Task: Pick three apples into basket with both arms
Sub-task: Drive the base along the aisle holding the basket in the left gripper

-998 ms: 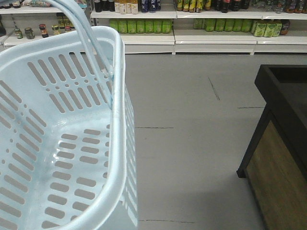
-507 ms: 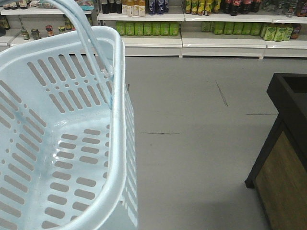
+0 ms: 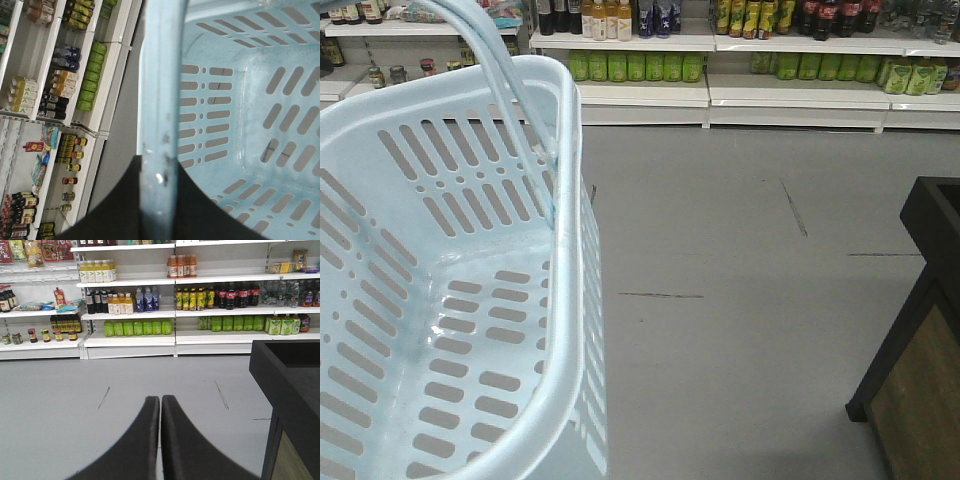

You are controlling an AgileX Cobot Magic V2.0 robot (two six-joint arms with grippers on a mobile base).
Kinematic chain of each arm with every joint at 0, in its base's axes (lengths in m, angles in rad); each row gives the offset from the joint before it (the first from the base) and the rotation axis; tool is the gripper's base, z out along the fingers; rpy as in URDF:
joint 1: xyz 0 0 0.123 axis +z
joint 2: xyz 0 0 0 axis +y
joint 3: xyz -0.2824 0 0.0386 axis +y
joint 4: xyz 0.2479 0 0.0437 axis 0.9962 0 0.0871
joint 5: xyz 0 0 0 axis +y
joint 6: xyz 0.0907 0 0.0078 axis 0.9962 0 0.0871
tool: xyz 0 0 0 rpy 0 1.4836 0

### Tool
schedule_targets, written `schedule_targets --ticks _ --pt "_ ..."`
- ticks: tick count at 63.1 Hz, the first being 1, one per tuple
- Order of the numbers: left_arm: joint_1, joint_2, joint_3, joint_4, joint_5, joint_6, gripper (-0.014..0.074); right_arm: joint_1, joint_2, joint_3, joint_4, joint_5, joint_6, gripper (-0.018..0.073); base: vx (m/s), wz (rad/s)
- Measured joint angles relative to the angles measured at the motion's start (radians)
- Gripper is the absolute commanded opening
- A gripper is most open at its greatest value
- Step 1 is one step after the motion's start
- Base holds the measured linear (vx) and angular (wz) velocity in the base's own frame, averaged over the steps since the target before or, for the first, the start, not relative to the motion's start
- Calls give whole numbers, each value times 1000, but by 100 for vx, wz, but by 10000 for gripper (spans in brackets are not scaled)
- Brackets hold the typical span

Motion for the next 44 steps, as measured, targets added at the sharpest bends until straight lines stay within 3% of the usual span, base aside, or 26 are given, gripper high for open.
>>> schedule_targets --ticks 44 --pt "0 0 0 0 0 0 -6 0 0 0 0 0 0 -9 16 2"
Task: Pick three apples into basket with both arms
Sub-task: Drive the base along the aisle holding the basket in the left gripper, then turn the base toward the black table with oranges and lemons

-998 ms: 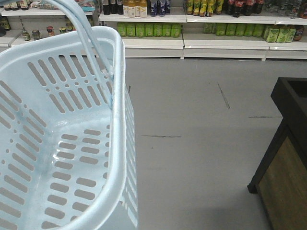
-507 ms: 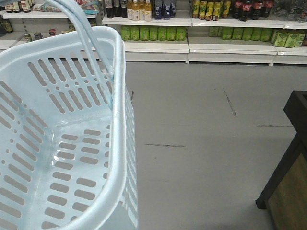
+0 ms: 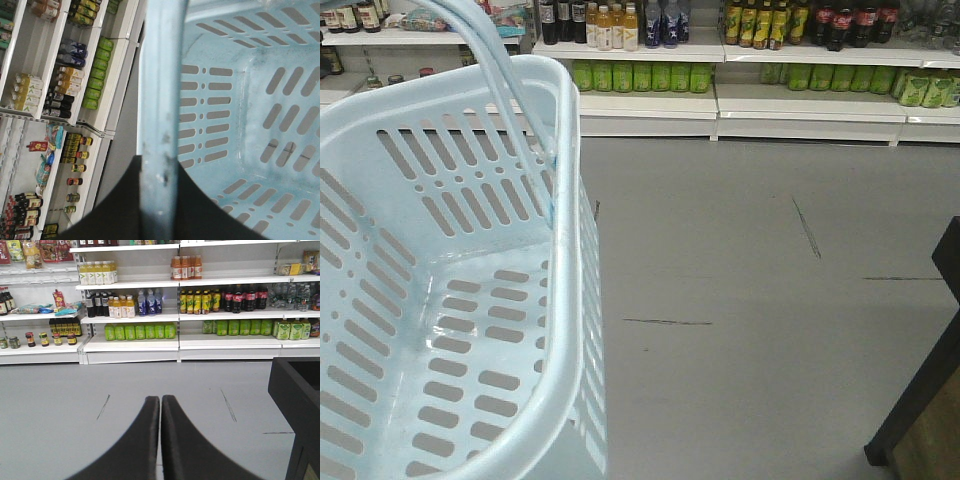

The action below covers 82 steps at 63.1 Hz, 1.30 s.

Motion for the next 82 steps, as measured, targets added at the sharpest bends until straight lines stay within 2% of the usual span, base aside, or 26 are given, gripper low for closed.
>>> schedule_targets --ticks 82 --pt "0 8 0 1 0 0 -6 0 0 0 0 0 0 -9 6 -5"
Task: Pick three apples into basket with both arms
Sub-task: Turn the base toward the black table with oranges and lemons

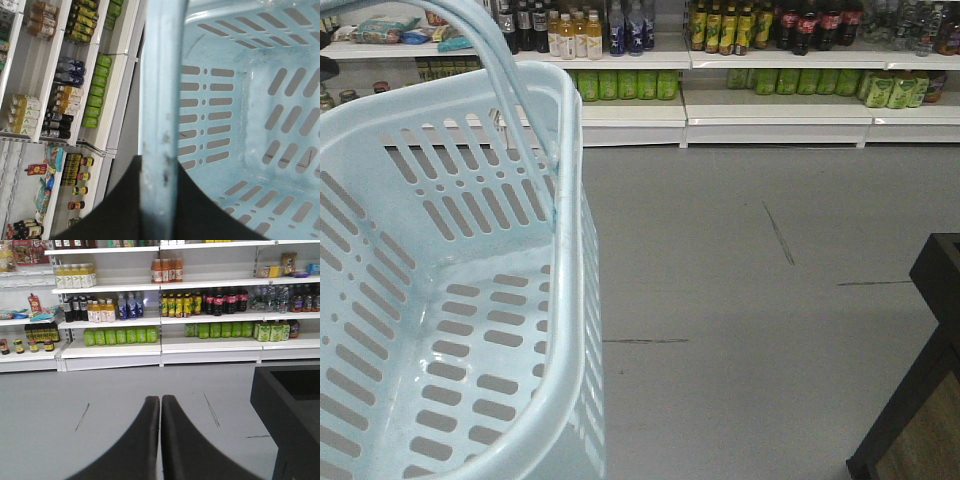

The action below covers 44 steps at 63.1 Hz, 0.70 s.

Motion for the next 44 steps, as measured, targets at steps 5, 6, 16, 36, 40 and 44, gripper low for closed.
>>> schedule_targets --ticks 5,6,16,36,40,44 --pt "0 0 0 1 0 0 -6 0 0 0 0 0 0 -9 4 -19" --pt "0 0 0 1 0 0 -6 0 0 0 0 0 0 -9 5 -23" --pt "0 0 0 1 0 0 -6 0 0 0 0 0 0 -9 7 -31" --pt "0 1 0 1 0 0 -6 0 0 0 0 0 0 -9 10 -45" --pt "0 3 0 -1 0 0 -6 0 0 0 0 0 0 -9 11 -44" --pt "0 3 0 -2 0 0 -6 0 0 0 0 0 0 -9 11 -42"
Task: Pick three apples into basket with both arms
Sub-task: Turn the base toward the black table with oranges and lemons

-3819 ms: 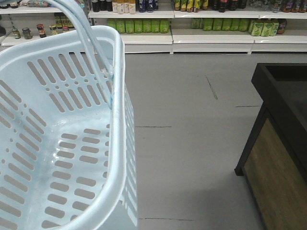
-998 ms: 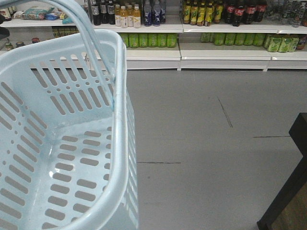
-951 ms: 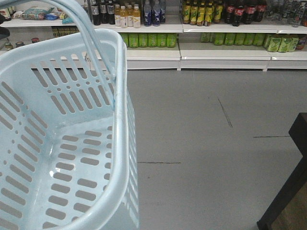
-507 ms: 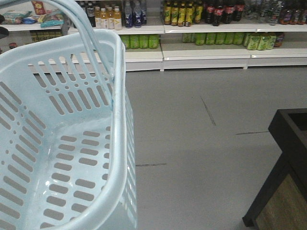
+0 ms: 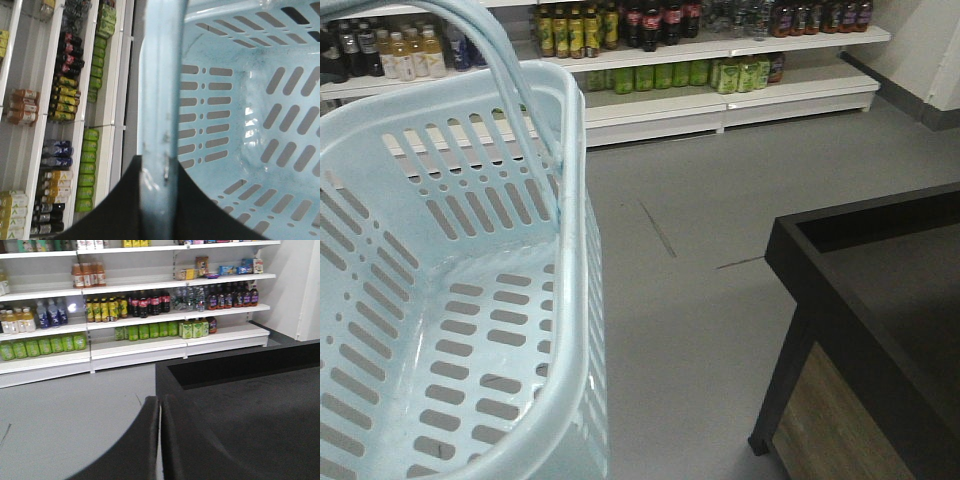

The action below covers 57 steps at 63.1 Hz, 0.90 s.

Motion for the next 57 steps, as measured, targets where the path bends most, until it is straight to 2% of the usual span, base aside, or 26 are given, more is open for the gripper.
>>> schedule_targets --ticks 57 --pt "0 18 0 -1 0 0 -6 0 0 1 0 1 0 -9 9 -41"
